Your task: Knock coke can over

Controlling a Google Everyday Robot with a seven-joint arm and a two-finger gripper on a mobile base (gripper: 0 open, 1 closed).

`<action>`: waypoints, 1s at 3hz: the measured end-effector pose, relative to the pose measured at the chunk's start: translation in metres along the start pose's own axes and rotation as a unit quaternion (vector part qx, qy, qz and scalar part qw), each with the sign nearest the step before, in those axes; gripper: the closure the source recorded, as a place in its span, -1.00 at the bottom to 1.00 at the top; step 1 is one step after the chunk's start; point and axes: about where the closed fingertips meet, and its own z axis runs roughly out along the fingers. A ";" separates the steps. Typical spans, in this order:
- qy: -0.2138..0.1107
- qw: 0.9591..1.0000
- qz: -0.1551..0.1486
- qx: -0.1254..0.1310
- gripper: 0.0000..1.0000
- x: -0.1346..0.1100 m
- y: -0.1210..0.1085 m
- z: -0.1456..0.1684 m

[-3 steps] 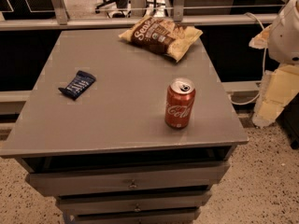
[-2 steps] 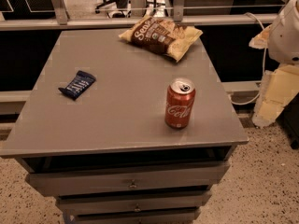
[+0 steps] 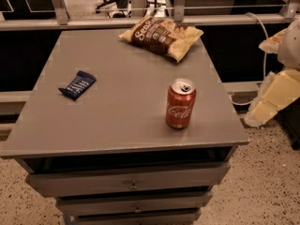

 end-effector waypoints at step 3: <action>-0.216 0.966 0.114 0.080 -1.00 0.008 -0.008 0.033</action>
Offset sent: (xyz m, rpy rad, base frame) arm 0.0241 -0.0025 -0.0085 0.5211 -0.3999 -0.1779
